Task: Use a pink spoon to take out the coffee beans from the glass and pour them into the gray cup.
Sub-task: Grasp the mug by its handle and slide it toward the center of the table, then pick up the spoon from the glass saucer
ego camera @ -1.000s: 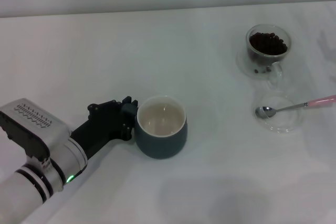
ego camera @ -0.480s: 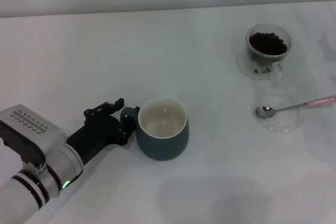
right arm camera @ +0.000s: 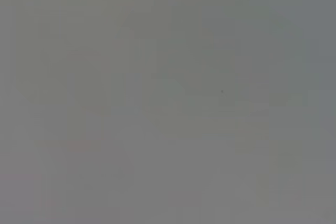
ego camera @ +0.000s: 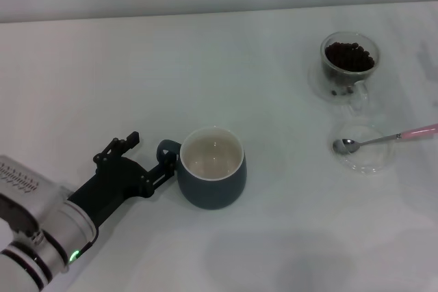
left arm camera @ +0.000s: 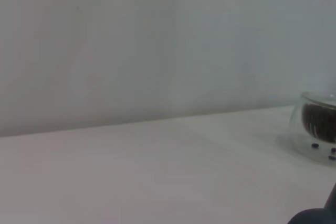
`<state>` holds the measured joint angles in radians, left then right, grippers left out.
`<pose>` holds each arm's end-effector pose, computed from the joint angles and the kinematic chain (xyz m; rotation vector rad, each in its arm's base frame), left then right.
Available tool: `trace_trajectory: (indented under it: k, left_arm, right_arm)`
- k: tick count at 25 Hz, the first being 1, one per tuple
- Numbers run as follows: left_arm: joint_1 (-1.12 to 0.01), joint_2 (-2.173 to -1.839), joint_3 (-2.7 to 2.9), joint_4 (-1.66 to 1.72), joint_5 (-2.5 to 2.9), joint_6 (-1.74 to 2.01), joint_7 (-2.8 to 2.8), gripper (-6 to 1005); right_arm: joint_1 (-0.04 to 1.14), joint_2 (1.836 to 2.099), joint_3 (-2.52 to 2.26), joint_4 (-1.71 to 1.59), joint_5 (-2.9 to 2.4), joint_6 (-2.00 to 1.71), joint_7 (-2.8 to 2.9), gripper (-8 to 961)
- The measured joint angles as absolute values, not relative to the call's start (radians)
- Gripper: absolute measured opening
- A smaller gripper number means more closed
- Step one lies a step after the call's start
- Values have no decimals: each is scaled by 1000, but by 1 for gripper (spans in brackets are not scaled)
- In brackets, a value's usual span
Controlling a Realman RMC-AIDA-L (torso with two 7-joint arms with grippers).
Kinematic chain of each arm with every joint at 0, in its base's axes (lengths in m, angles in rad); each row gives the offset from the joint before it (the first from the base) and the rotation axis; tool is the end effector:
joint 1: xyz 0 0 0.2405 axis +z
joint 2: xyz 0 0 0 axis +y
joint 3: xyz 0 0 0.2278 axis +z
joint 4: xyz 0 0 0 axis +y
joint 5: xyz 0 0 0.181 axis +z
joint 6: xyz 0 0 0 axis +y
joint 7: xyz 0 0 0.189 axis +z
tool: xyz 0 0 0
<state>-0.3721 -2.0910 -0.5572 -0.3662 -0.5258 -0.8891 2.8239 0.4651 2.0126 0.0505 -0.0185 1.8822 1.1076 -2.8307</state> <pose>-0.2369 0.2879 -0.1220 -2.2257 -0.6736 -0.6422 0.3516 0.3531 0.0886 -1.3264 0.6888 0.6040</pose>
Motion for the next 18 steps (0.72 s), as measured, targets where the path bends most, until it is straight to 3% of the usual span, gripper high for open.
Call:
trace_trajectory:
  k: [6, 18]
  left_arm:
    - [-334, -2089, -558, -360, -526, -959, 2825, 817]
    - [-209, -2086, -632, -315, -544, -1168, 2826, 817]
  right_arm:
    - [467, 2013, 48, -18, 1882, 1113, -2830, 840]
    - [430, 2014, 51, -16, 1882, 1168, -2737, 837]
